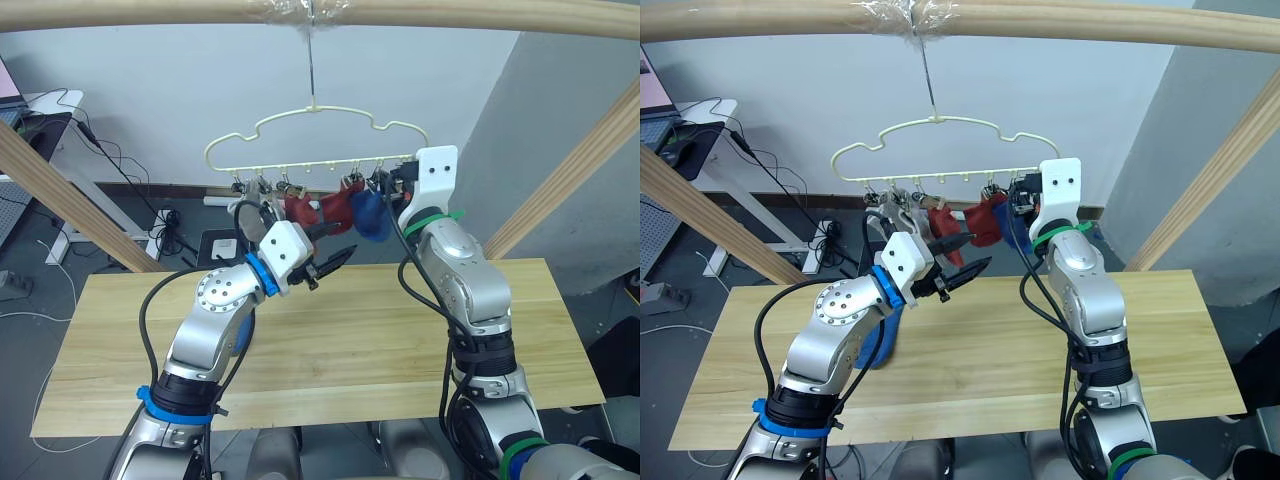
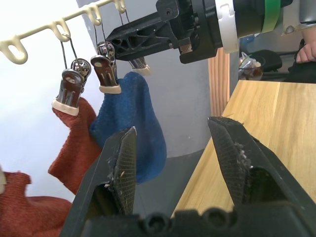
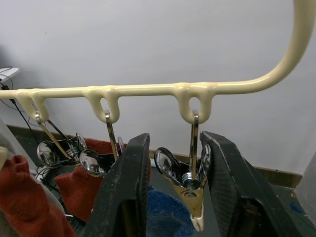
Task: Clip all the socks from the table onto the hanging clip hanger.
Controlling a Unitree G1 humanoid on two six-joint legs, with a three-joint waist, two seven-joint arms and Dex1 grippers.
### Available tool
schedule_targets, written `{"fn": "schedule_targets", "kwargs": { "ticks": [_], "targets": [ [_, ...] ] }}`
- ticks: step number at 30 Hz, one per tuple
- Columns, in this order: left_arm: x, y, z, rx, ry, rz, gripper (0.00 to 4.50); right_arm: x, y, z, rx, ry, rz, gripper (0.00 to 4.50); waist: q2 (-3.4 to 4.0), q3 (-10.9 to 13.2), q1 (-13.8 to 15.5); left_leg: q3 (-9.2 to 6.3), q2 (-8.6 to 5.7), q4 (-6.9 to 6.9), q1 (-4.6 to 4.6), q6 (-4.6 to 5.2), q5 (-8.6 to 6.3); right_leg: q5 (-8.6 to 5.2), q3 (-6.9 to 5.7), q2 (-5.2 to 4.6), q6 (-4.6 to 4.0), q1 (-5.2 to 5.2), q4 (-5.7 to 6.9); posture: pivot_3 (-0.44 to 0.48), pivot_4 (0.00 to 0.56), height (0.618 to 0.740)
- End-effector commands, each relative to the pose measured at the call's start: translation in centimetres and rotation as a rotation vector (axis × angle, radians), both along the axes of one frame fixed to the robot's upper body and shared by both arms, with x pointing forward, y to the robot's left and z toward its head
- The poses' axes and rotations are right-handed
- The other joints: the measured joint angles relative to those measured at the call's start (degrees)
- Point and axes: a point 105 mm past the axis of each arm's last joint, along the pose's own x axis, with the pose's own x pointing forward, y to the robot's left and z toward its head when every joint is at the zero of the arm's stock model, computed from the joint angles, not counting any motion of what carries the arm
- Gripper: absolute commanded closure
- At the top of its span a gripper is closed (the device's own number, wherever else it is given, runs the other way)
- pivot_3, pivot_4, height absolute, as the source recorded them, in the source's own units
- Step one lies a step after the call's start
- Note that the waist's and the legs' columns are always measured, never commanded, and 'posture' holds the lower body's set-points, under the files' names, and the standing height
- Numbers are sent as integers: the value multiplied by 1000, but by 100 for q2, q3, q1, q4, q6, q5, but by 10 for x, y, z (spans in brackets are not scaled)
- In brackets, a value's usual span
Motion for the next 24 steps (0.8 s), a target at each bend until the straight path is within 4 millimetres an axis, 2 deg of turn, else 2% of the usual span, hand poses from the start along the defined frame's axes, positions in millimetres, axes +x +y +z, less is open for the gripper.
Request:
{"fn": "schedule_targets", "kwargs": {
  "ticks": [1, 9, 16, 20, 24],
  "targets": [
    [-3, -3, 5, 1, -32, -19, 1922, -2, 1, 13, 16, -57, -5, 2824, 0, 0, 0, 0, 0, 0, 0, 0, 0, 0, 0, 0, 0, 0, 0, -118, 225, 740],
    [-4, -3, 4, 4, -31, -19, 1922, -1, 3, 13, 28, -59, -4, 2824, 0, 0, 0, 0, 0, 0, 0, 0, 0, 0, 0, 0, 0, 0, 1, -116, 224, 740],
    [-6, 0, -2, 13, -21, -4, 1922, -1, 2, 15, 25, -70, -9, 4401, 1, -1, 0, 0, 0, 0, 1, 0, 0, 0, 0, 0, 0, 0, 1, -117, 222, 740],
    [-8, 3, -7, 20, -11, 11, 1922, -1, 1, 15, 22, -73, -9, 4456, 1, -1, -2, 0, 0, 0, 1, 0, 0, 0, 0, 0, 0, 0, 2, -118, 222, 740],
    [-12, 17, -18, 3, 22, 95, 1922, -1, 1, 15, 20, -75, -6, 4456, 1, -1, -7, 0, 1, 0, 1, 0, 0, 0, 1, 0, 0, 0, 2, -119, 223, 740]
  ]
}}
